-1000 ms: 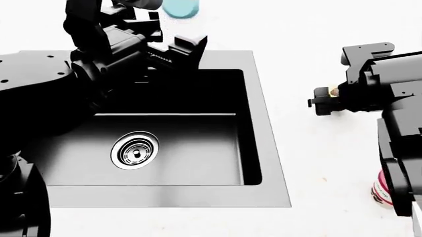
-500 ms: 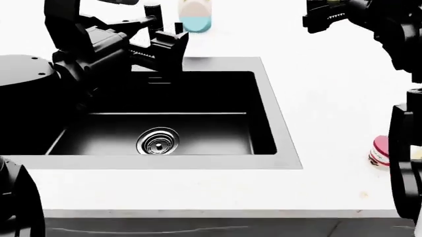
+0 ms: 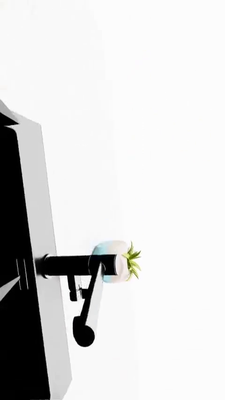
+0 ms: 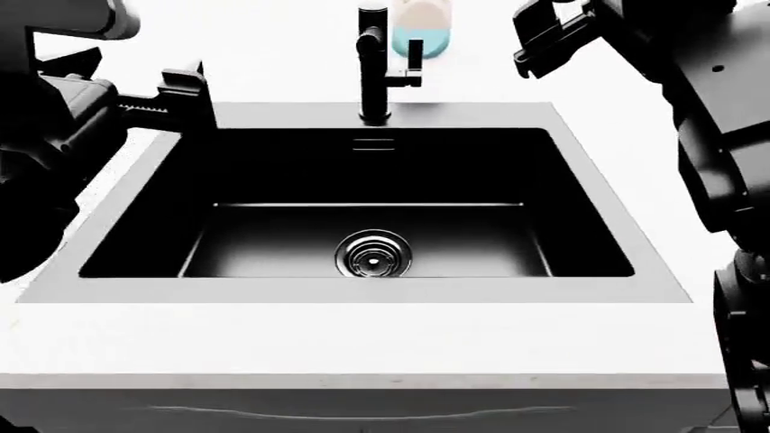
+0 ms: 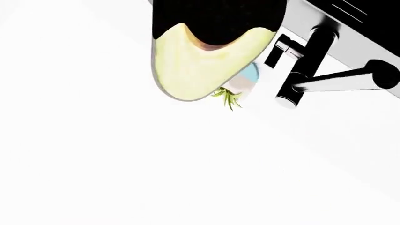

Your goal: Pick up the fruits and vegetables and place them in the sink. Turn on the sink faucet to wash them. Then turn the sink off and put them in the tray.

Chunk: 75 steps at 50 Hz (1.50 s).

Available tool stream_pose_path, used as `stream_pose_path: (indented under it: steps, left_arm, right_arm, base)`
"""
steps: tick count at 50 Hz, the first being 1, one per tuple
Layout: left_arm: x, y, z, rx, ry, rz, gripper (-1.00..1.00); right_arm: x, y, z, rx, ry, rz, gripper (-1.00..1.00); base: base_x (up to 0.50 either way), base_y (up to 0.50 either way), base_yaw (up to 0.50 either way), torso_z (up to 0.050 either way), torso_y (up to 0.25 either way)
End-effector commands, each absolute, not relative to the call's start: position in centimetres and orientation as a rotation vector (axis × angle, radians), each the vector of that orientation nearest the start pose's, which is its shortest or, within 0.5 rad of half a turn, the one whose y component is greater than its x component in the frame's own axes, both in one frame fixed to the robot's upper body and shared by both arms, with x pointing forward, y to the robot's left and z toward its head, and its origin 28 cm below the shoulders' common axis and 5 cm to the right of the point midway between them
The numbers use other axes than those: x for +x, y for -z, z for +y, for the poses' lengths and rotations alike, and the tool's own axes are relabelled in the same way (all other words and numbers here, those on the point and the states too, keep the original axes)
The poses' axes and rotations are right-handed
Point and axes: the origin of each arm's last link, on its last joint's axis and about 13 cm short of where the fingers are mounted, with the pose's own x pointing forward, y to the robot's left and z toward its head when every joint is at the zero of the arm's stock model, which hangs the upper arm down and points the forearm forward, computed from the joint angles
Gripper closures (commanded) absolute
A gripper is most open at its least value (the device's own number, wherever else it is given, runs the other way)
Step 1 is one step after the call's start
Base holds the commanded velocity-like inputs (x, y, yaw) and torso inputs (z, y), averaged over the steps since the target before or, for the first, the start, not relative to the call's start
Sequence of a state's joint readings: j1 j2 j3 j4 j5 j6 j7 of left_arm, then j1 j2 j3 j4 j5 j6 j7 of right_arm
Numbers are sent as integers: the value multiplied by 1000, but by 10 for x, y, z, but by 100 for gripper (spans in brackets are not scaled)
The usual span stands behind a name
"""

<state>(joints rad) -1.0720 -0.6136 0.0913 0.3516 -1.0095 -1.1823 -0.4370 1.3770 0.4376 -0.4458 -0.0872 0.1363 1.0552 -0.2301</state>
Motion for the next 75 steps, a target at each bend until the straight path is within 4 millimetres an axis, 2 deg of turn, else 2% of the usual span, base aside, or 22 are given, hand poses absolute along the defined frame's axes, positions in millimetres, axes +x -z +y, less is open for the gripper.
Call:
stream_pose_path:
  steps: [1, 10, 20, 28, 35, 53, 61, 67, 75]
  left_arm:
    - [261, -285, 303, 196, -134, -111, -100]
    - [258, -298, 309, 270, -167, -100, -100]
    - [238, -284, 329, 334, -251, -31, -100]
    - [234, -280, 331, 333, -258, -15, -100]
    - [229, -263, 330, 294, -231, 20, -100]
    - [230, -246, 326, 272, -195, 47, -100]
    - [223, -244, 308, 223, -52, 83, -100]
    - [224, -221, 303, 193, -27, 156, -100]
    - [230, -196, 310, 139, -108, 175, -100]
  right_arm:
    - [319, -354, -145, -598, -158, -255, 100]
    - [331, -337, -136, -599, -210, -246, 100]
    - [333, -330, -134, -584, -222, -246, 100]
    - [334, -325, -133, -582, -235, -233, 100]
    - [333, -315, -125, -513, -283, -228, 100]
    - [333, -298, -118, -449, -308, -197, 100]
    - [332, -297, -116, -402, -333, -203, 100]
    - [333, -294, -118, -411, -299, -189, 100]
    - [333, -290, -116, -419, -312, -196, 100]
  base:
    - [0, 500, 0, 0, 0]
    - [0, 500, 0, 0, 0]
    - [0, 500, 0, 0, 0]
    - [0, 500, 0, 0, 0]
    - [0, 500, 0, 0, 0]
    - [-44, 500, 0, 0, 0]
    - [-36, 312, 0, 0, 0]
    - [-333, 126, 0, 0, 0]
    - [0, 0, 0, 0, 0]
